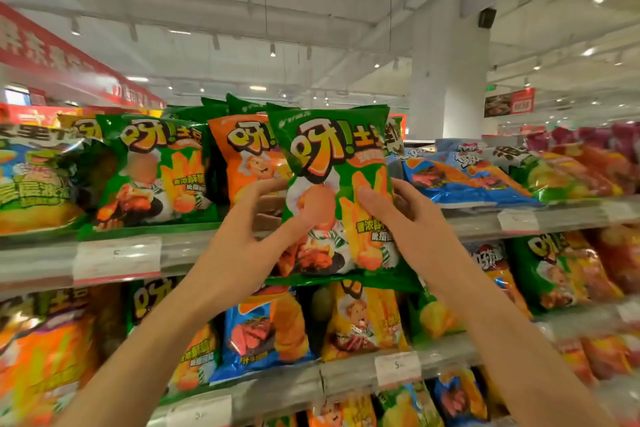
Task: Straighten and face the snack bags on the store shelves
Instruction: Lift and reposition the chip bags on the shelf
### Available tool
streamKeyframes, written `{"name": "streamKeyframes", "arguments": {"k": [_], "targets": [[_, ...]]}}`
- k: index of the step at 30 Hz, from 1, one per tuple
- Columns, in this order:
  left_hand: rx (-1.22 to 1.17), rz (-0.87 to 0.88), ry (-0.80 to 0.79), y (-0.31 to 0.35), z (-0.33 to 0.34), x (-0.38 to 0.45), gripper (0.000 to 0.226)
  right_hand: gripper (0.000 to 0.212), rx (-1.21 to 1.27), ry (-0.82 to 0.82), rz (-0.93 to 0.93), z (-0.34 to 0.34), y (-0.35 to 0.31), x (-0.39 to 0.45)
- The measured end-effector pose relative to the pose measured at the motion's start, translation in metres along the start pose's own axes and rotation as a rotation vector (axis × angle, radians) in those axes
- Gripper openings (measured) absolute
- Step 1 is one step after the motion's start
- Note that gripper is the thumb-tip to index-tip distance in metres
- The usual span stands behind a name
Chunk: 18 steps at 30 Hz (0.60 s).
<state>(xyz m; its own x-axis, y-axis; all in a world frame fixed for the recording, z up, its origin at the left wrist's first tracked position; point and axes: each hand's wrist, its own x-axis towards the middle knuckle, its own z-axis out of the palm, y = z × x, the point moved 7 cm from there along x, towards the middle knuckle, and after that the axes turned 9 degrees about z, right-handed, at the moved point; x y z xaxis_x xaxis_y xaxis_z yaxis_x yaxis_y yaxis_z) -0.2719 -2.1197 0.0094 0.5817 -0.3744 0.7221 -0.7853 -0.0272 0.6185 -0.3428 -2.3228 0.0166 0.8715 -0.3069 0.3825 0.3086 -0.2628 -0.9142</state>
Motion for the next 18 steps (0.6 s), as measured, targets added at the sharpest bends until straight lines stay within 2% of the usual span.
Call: {"name": "streamKeyframes", "arguments": {"k": [4, 7, 11, 13, 15, 18], "targets": [[-0.016, -0.012, 0.07, 0.006, 0.029, 0.013, 0.053, 0.063, 0.026, -0.053, 0.005, -0.03, 0.005, 0.018], [0.009, -0.024, 0.112, 0.017, 0.049, 0.021, 0.048, 0.052, 0.036, -0.073, -0.004, -0.054, 0.006, 0.03], [0.234, -0.002, 0.325, 0.019, 0.034, 0.03, 0.037, 0.043, 0.062, -0.111, 0.014, -0.072, 0.007, 0.048], [0.44, 0.009, 0.473, 0.018, 0.014, 0.029, 0.042, 0.044, 0.057, -0.124, 0.009, -0.074, 0.006, 0.055], [0.62, -0.026, 0.557, 0.011, -0.004, 0.028, 0.053, 0.045, 0.052, -0.142, 0.006, -0.071, 0.006, 0.06], [0.719, -0.194, 0.475, -0.011, -0.017, 0.034, 0.077, 0.047, 0.051, -0.156, 0.008, -0.064, 0.007, 0.065]]}}
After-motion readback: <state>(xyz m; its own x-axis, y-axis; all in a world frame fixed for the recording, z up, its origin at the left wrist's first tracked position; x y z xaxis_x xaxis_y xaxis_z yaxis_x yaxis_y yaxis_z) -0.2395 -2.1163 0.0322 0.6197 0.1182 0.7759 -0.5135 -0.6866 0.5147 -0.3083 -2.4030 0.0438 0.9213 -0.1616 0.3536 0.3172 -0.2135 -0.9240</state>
